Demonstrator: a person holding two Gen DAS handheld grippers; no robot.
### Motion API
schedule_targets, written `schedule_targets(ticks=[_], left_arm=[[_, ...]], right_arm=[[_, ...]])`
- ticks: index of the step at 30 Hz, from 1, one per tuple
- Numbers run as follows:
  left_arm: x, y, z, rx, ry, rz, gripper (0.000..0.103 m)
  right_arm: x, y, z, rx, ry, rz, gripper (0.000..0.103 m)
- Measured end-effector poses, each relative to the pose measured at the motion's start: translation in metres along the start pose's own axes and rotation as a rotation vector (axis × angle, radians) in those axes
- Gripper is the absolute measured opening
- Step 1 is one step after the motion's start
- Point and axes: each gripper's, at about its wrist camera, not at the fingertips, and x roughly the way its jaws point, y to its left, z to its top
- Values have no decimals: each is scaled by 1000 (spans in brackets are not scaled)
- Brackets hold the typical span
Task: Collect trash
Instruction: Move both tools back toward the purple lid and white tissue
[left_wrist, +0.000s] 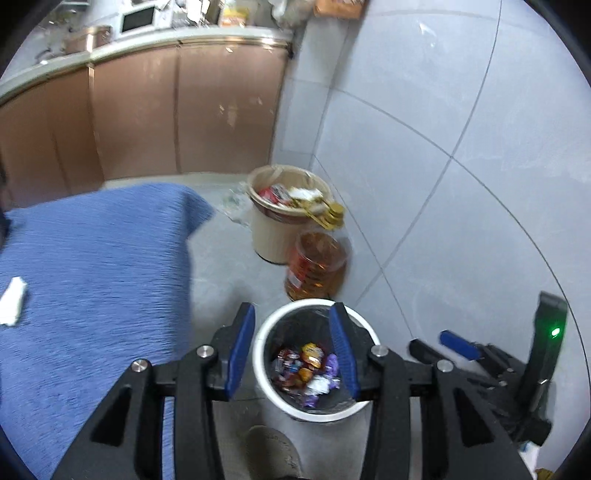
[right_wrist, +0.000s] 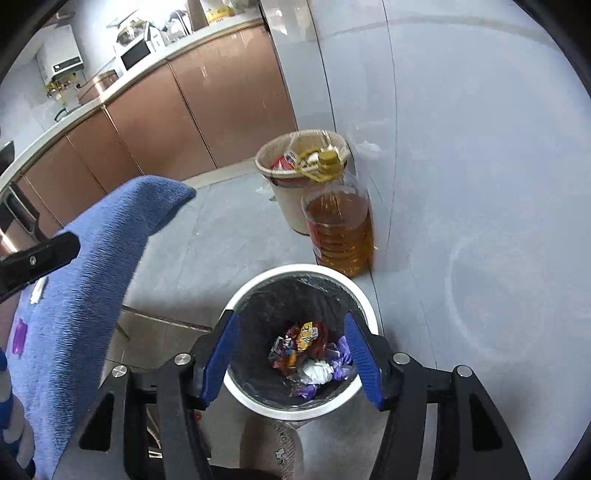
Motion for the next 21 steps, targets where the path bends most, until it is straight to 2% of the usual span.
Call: schedule_targets(ticks=[5, 8, 13, 21], left_arm=[[-40, 30, -18, -28, -59, 101, 40], [-68, 54, -33, -45, -97, 188, 40], [-108, 87, -59, -85, -141, 307, 40], [-164, 127, -92, -141, -205, 413, 41]], right_arm=[[-32, 27, 5, -49, -62, 24, 68], [-51, 46, 4, -83, -97, 43, 72], [-68, 75, 0, -116, -124, 86, 75], [-79, 122, -10, -200, -130, 111, 78]])
